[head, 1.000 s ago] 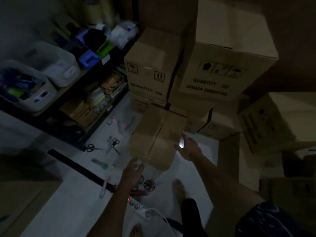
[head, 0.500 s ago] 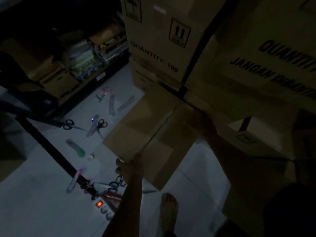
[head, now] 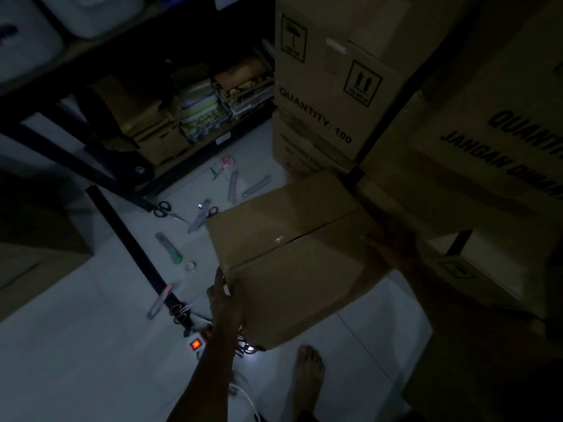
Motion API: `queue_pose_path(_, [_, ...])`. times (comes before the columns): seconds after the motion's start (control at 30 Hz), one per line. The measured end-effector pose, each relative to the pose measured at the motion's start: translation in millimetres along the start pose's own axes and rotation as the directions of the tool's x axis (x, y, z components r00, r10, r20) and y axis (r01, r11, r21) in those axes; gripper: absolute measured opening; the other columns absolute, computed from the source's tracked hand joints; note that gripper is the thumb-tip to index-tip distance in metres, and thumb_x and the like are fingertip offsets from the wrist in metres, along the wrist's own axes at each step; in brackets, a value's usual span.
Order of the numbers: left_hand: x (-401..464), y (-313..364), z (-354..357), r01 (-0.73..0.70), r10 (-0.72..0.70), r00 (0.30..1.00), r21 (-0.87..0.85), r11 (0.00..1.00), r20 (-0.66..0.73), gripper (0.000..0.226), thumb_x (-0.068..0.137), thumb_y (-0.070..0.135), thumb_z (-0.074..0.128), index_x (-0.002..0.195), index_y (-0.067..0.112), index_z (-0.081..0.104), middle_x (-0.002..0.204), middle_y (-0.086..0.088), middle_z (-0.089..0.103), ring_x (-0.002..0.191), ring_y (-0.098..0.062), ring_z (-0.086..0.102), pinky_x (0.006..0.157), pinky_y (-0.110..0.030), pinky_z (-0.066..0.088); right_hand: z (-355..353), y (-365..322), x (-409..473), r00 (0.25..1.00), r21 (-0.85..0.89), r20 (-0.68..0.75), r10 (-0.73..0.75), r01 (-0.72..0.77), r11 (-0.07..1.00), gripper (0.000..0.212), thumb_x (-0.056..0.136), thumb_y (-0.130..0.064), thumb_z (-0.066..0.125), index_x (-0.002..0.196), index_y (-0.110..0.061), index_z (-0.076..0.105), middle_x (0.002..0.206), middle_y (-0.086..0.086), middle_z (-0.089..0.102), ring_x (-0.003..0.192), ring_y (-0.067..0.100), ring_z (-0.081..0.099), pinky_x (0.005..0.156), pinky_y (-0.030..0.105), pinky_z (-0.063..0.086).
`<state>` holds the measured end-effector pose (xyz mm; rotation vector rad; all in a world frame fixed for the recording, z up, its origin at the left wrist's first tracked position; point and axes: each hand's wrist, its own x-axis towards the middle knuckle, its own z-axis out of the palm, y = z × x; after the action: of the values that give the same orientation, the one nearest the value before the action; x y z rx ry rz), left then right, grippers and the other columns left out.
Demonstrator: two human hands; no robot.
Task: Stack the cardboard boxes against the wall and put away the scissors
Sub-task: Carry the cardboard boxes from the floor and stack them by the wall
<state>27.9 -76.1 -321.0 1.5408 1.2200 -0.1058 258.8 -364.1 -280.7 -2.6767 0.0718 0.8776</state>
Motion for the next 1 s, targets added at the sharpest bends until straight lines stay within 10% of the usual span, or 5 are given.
queue_pose_path(0.17, [-46,42,-80,-0.035,0.029,0.995,-0.07,0.997,-0.093,0.051,0.099,0.048,0.037,0.149,0.039,0.029,0.139,-0.007,0.047,0.129,-0.033,0.045,0.105,-0.05,0.04,-30,-81,-73,0.991,0.167,0.091,0.101,-0.115,0.979,0.102,0.069,-0.077,0.064,0.148,-0.019,0.035,0.145,0.012,0.046,0.13,0.037,0.046,0.11,0.05,0.035])
queue_pose_path(0.33, [-92,66,-198,-0.104,0.086,0.982,-0.101,0.989,-0.17,0.054,0.098,0.05,0.036,0.149,0.032,0.03,0.148,-0.008,0.044,0.132,-0.034,0.044,0.109,-0.048,0.037,-39,-176,-156,0.998,0.225,0.048,-0.043,0.031,0.974,0.082,0.075,-0.07,0.068,0.137,-0.02,0.047,0.133,0.008,0.057,0.12,0.033,0.055,0.091,0.036,0.04])
queue_pose_path(0.47, [-139,72,-314,-0.132,0.09,0.963,-0.157,0.979,-0.252,0.048,0.099,0.047,0.036,0.143,0.031,0.036,0.142,-0.011,0.049,0.125,-0.036,0.05,0.102,-0.051,0.043,-30,-268,-234,0.971,0.148,0.047,-0.234,0.225,0.963,0.104,0.06,-0.095,0.048,0.134,-0.022,0.056,0.135,0.005,0.06,0.121,0.03,0.057,0.105,0.043,0.043])
queue_pose_path(0.57, [-164,70,-387,-0.128,0.072,0.943,-0.158,0.979,-0.324,0.053,0.1,0.042,0.036,0.148,0.019,0.033,0.144,-0.014,0.046,0.126,-0.036,0.049,0.1,-0.045,0.043,-30,-332,-301,0.949,0.051,0.035,-0.314,0.312,0.949,0.074,0.087,-0.065,0.057,0.142,-0.015,0.05,0.146,0.014,0.05,0.134,0.035,0.046,0.109,0.04,0.034])
queue_pose_path(1.0, [-259,-33,-754,-0.094,-0.07,0.854,-0.285,0.954,-0.516,0.059,0.097,0.049,0.043,0.142,0.011,0.045,0.141,-0.017,0.05,0.124,-0.036,0.05,0.1,-0.045,0.045,124,-577,-545,0.827,0.062,0.189,-0.53,0.529,0.847,0.097,0.079,-0.083,0.048,0.152,-0.021,0.035,0.155,0.008,0.037,0.137,0.034,0.04,0.109,0.045,0.035])
